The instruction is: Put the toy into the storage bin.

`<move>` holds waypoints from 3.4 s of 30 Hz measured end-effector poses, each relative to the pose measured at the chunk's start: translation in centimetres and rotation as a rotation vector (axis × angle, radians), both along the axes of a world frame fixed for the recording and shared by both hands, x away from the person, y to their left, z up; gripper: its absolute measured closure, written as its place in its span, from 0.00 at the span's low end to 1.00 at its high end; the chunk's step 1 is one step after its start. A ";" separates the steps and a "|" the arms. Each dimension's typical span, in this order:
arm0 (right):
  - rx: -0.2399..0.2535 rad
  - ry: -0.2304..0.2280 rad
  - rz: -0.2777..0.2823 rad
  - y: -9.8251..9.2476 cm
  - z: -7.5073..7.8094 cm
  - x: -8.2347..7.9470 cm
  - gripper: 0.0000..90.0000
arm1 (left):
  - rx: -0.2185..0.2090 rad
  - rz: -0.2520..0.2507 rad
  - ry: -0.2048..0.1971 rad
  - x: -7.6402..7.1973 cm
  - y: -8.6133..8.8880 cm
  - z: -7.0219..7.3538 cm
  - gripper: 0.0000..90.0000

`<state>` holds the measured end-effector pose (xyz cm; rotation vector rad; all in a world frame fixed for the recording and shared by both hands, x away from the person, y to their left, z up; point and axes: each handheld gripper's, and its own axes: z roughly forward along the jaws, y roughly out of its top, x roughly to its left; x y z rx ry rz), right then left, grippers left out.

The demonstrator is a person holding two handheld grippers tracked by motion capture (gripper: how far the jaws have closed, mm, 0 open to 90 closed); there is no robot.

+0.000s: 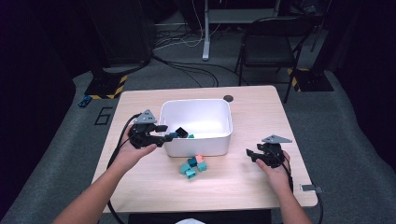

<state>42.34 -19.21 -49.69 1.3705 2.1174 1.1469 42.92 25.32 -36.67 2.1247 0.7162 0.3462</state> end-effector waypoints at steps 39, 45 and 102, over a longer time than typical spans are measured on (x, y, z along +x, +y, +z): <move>0.001 -0.002 0.001 0.1 0.1 -0.1 0.46 | -0.037 -0.027 0.039 -3.0 -0.7 -5.6 0.50; -0.003 -0.003 -0.001 0.1 0.1 0.0 0.46 | -0.033 -0.041 0.036 -3.0 -1.4 -6.7 0.50; -0.005 0.002 0.004 0.0 0.0 0.0 0.46 | 0.047 -0.149 0.106 -2.3 -4.6 -14.4 0.50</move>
